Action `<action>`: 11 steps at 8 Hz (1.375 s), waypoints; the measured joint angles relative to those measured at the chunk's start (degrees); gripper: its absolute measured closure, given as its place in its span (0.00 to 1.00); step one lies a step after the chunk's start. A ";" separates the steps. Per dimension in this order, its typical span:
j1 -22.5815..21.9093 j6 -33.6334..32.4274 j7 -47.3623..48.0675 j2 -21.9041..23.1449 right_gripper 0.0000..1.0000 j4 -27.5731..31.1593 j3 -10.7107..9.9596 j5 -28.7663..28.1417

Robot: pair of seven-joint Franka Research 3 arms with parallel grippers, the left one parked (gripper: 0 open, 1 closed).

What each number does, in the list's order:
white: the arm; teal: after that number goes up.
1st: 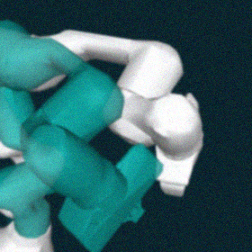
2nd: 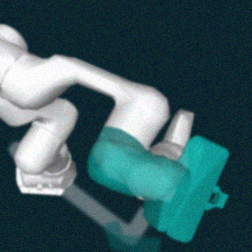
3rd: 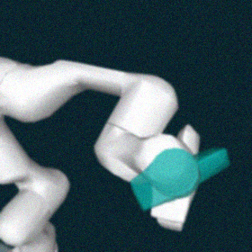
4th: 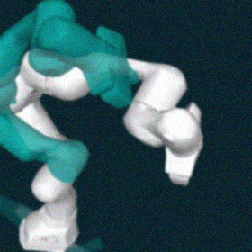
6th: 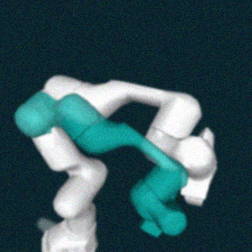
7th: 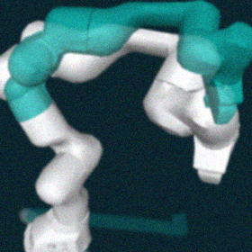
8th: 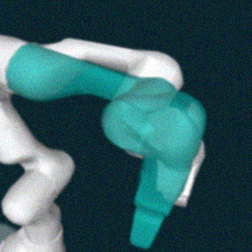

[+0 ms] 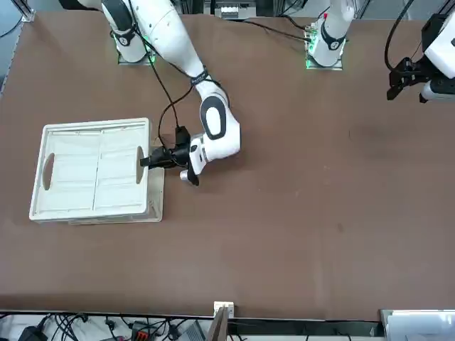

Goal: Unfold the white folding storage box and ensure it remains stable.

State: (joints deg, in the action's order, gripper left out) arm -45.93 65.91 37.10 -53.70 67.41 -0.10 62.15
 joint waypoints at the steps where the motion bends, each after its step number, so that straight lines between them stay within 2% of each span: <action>1: 0.00 -0.11 0.43 -0.01 0.74 -0.01 -0.04 0.90; 10: -0.06 -1.16 0.48 -0.01 0.73 -0.05 -0.15 1.88; 11: -0.20 -1.25 0.07 -0.04 0.62 -0.06 -0.13 2.25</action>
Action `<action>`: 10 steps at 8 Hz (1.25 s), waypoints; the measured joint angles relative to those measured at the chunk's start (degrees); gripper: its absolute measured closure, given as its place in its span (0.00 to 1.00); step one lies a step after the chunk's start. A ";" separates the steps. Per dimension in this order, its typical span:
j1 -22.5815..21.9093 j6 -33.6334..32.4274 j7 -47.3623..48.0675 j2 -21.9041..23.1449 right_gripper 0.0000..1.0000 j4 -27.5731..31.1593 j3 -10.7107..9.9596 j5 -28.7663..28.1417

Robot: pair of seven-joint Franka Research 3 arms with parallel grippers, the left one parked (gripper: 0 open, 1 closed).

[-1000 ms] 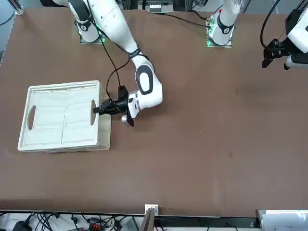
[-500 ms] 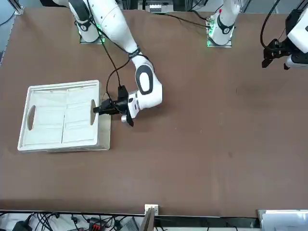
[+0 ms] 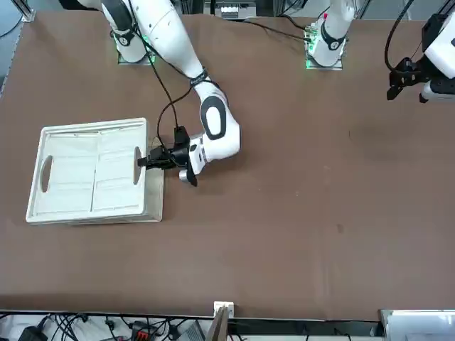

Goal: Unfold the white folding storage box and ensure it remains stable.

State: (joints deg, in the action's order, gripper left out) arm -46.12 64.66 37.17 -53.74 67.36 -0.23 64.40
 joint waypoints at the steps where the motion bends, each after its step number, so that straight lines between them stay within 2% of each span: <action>1: -0.47 -0.83 -0.54 -0.02 0.41 0.01 -0.02 0.69; 2: -0.55 -1.69 -1.12 -0.01 0.26 0.01 -0.09 1.13; 3: -0.55 -1.71 -1.50 -0.01 0.23 0.00 -0.18 1.29; 4: -0.67 -2.11 -1.92 0.01 0.07 -0.10 -0.35 2.21; 5: -1.24 -3.04 -3.47 0.20 0.02 -1.24 -0.49 3.53; 7: -2.14 -4.43 -10.64 1.63 0.01 -6.44 -0.58 2.67; 9: -1.51 -4.05 -16.83 3.88 0.02 -11.44 -1.39 -5.23; 10: 0.23 -2.43 -19.29 5.79 0.04 -12.94 -1.85 -11.58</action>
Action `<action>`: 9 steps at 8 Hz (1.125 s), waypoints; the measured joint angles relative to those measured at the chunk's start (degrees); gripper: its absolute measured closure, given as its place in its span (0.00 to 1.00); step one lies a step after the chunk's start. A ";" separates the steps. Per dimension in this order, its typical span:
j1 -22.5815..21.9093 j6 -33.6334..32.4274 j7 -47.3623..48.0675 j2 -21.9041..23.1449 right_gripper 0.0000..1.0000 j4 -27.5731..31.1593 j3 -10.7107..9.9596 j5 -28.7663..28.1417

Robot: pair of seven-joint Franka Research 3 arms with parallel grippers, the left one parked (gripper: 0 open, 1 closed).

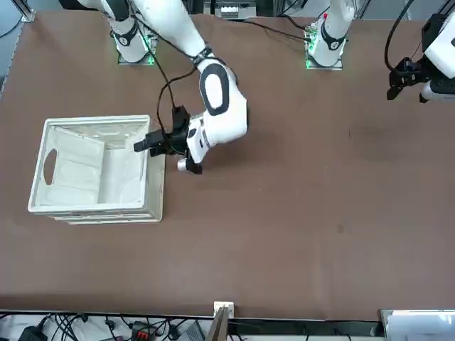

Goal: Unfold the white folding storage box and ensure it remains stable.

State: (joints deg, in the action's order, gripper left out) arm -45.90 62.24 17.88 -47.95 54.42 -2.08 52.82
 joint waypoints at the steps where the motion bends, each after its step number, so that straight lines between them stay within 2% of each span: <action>1: 3.46 3.22 -2.12 2.97 0.06 -0.64 -0.42 -8.27; 3: 14.88 10.36 -9.07 9.43 0.37 0.33 -0.64 -26.24; 4: 20.45 14.68 -11.49 11.77 0.43 2.79 -0.66 -33.71; 5: 25.46 20.14 -13.68 13.94 0.67 7.34 -0.66 -41.58; 6: 30.14 26.60 -16.37 16.14 0.87 13.95 -0.67 -50.07; 7: 34.21 33.54 -18.87 18.14 0.94 21.26 -0.65 -57.68; 9: 38.97 44.78 -20.55 21.55 0.97 34.60 -0.53 -68.80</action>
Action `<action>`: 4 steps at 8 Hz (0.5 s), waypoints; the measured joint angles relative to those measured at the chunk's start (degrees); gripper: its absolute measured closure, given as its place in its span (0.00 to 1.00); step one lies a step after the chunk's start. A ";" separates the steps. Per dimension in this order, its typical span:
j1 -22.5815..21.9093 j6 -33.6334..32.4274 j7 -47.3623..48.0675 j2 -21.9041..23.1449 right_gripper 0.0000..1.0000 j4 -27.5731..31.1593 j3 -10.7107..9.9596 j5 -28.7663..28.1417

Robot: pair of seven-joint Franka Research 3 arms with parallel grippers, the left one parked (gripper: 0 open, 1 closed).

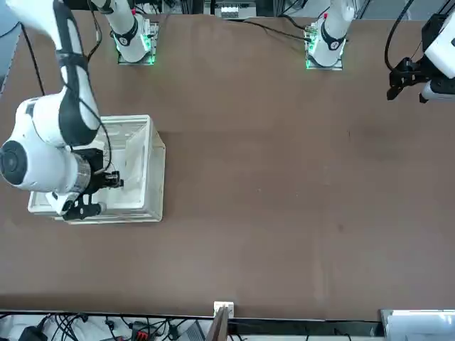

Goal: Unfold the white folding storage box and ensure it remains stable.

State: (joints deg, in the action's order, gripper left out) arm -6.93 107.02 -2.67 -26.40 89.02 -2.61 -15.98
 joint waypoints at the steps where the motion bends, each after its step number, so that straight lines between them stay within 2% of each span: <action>1: 1.10 3.21 -0.05 1.14 0.98 4.68 0.03 -4.45; 3: 1.59 12.98 0.05 2.54 0.98 12.93 0.20 -10.26; 4: 1.55 17.69 -0.01 2.67 0.98 16.61 0.54 -15.23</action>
State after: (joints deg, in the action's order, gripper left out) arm -5.38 124.71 -2.68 -23.73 105.62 -2.07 -31.21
